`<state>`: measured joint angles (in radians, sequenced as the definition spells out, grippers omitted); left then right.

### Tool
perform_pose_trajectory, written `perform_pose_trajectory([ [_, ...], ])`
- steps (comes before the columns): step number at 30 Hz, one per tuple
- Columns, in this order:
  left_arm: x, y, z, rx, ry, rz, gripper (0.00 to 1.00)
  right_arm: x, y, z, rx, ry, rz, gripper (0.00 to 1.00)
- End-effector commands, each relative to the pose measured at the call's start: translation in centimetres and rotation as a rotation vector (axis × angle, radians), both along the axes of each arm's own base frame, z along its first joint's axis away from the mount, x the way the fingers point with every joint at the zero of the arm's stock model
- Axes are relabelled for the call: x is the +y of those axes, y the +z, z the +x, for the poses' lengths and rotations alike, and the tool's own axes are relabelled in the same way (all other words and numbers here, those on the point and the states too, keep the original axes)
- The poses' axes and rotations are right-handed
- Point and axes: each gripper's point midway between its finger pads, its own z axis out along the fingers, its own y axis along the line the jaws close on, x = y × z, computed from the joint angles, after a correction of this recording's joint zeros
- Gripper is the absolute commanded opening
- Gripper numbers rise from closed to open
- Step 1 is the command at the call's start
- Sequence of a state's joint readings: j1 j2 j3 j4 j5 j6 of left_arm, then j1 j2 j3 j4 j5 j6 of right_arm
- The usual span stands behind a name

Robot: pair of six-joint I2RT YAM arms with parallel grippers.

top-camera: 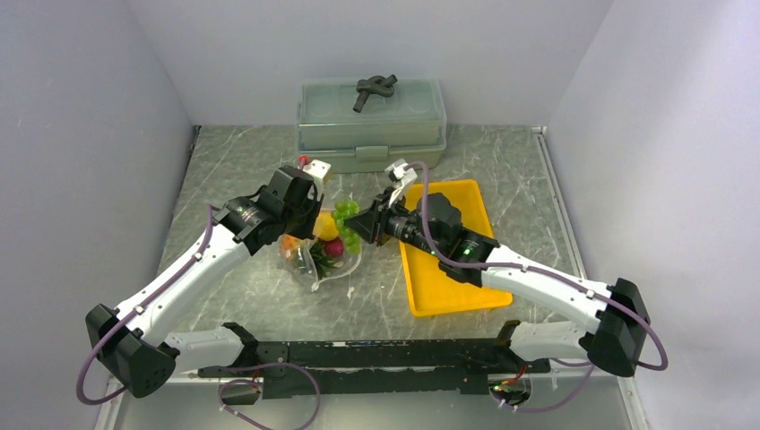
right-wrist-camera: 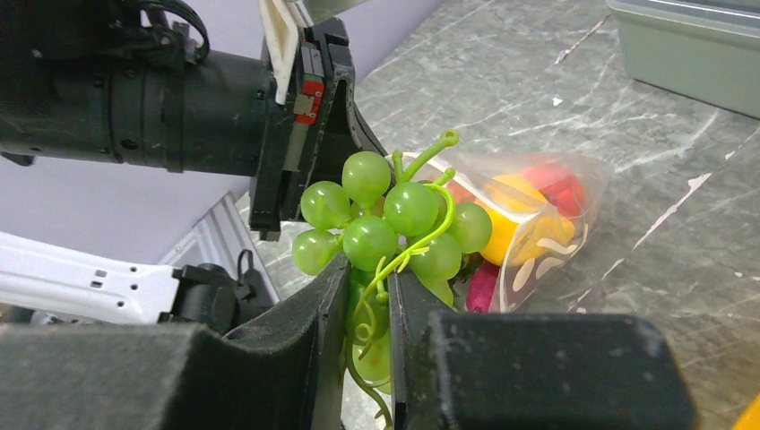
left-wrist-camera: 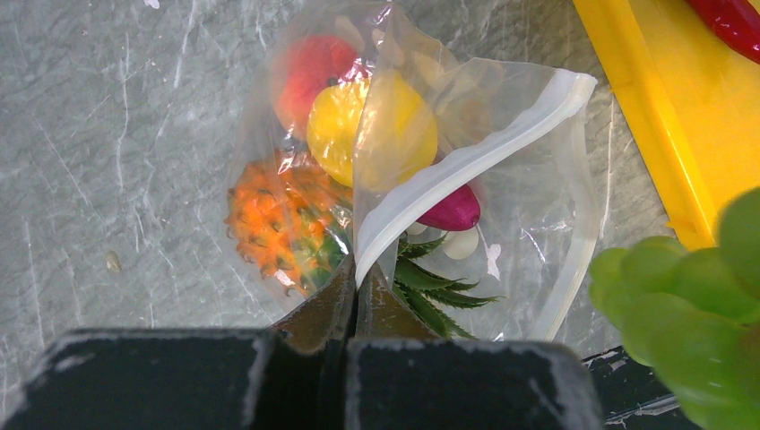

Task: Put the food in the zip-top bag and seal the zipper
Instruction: Place the fake fruit in the zipper food storage bag.

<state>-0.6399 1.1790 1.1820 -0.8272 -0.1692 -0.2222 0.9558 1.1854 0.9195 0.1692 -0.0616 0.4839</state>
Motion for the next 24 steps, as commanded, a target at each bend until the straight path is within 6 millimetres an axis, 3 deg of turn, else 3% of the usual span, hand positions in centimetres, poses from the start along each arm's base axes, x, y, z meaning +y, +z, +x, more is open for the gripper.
perform_pose_trajectory([
  [1,-0.3,0.8,0.1,-0.030,-0.017,-0.027,0.00,1.1,1.3,0.6,-0.105,0.001,0.038,0.13],
  [15,-0.3,0.9,0.1,-0.033,-0.017,-0.032,0.00,3.4,-6.1,1.4,-0.082,0.015,-0.128,0.11],
  [24,-0.4,1.0,0.1,-0.033,-0.024,-0.039,0.00,4.9,-9.0,2.9,-0.006,-0.023,-0.258,0.14],
])
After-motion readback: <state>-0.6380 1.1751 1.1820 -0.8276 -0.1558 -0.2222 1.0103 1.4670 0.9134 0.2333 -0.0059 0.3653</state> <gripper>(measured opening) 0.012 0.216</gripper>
